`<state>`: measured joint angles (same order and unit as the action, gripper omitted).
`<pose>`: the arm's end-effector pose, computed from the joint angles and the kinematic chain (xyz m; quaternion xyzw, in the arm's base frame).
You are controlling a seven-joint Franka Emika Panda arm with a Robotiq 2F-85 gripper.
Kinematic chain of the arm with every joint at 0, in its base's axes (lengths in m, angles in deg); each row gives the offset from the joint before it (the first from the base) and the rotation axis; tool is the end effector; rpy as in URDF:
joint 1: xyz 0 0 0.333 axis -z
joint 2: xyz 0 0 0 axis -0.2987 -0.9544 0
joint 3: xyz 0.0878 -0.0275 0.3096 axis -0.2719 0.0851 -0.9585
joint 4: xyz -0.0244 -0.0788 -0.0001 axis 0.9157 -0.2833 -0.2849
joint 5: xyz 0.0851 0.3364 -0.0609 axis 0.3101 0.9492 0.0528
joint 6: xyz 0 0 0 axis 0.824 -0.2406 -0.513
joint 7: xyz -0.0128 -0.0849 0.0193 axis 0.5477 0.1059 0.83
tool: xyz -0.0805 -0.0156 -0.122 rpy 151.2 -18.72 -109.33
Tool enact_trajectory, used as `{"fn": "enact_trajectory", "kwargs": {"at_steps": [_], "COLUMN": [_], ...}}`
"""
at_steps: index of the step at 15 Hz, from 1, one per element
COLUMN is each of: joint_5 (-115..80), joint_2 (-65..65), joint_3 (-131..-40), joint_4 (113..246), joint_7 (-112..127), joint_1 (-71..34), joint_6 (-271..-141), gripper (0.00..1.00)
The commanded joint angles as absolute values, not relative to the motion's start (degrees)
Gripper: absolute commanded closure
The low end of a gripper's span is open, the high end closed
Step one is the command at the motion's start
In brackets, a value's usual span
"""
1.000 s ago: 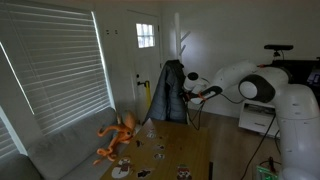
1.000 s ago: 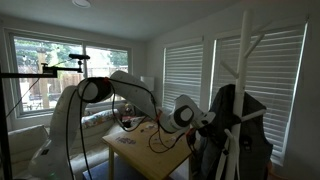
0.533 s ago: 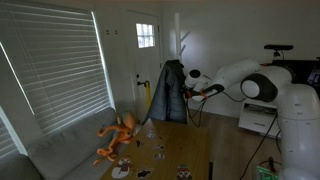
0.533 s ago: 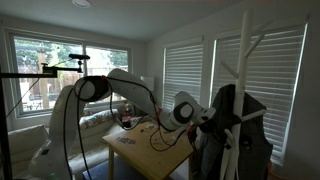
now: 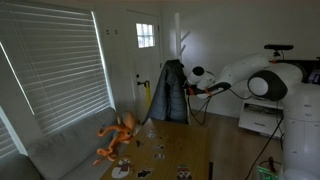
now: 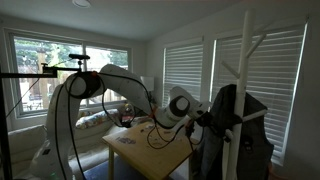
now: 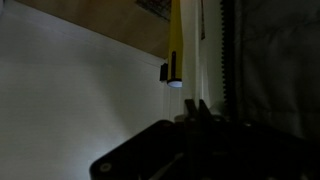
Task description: Move the toe bag to the higher rack
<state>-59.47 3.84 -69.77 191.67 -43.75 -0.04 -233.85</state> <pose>0.5452 -0.3598 0.4983 0.8017 -0.3986 0.3867 0.2213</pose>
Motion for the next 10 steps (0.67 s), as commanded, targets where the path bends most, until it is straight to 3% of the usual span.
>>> {"fn": "enact_trajectory", "kwargs": {"at_steps": [1,10], "joint_5": [-64.7,-88.1], "joint_2": [8.4,18.4], "joint_3": [-68.2,-67.3], "joint_4": [195.2,198.0], "joint_7": [-49.8,-73.8], "joint_1": [-2.1,-3.7], "joint_6": [-233.5,-231.7], "gripper": [0.99,0.99]}}
